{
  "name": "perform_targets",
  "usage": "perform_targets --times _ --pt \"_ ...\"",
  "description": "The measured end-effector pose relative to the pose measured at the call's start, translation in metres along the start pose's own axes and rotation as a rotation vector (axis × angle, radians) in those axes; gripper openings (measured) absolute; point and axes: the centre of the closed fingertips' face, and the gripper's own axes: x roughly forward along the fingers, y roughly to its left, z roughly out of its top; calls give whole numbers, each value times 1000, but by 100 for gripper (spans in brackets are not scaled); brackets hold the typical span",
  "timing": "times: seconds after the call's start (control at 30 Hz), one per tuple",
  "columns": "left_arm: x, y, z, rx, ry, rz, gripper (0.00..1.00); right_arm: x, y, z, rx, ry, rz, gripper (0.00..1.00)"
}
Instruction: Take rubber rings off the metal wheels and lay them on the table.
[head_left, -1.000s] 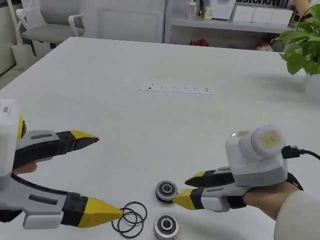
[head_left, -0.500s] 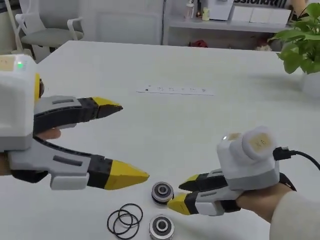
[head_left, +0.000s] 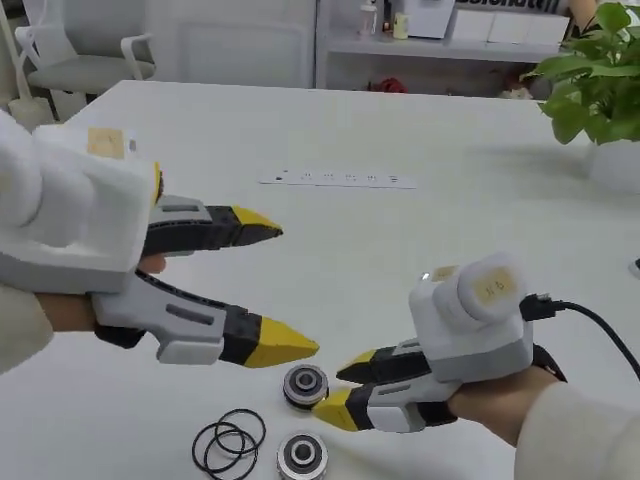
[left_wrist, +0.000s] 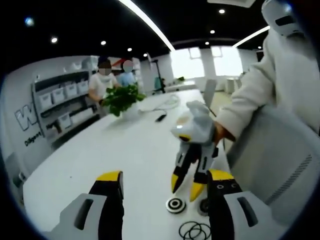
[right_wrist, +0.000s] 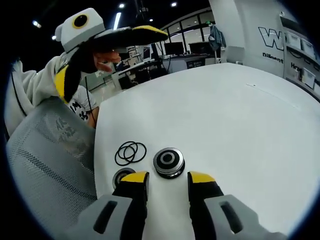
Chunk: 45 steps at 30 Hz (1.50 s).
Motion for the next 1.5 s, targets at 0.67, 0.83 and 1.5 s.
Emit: perform_targets --times 0.67,0.83,1.5 --pt "37 -13 -74 -81 119 -13 37 10 -3 -2 -39 -12 -5 26" --pt "45 -16 -88 -79 160 -26 28 11 -3 -3 -45 -10 -4 25" --pt "50 -18 -103 -124 183 -33 14 12 -3 -3 -70 -4 -8 19"
